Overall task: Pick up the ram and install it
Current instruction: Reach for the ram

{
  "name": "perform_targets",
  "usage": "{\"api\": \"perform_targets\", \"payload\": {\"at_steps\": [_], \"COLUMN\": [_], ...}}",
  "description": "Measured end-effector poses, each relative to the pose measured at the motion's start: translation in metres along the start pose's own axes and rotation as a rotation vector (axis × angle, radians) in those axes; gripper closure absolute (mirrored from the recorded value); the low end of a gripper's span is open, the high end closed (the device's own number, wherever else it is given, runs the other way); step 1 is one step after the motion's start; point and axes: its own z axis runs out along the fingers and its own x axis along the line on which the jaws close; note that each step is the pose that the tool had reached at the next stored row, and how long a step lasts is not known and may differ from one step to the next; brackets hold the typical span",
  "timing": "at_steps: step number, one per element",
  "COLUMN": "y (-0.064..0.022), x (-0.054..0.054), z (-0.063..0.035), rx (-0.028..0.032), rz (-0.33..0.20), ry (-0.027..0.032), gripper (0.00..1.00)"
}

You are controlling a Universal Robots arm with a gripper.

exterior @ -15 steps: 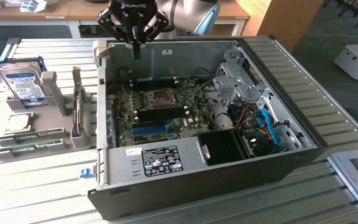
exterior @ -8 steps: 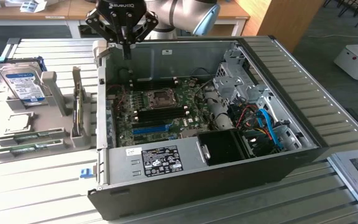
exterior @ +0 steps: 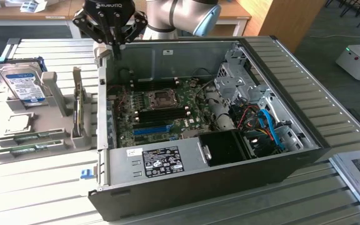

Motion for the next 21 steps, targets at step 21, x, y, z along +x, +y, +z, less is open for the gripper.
{"api": "perform_targets", "payload": {"at_steps": [21], "y": [-0.0035], "x": [0.051], "z": [-0.0011], "rx": [0.0000], "rz": [0.000], "ry": [0.0000], "gripper": [0.90]}}
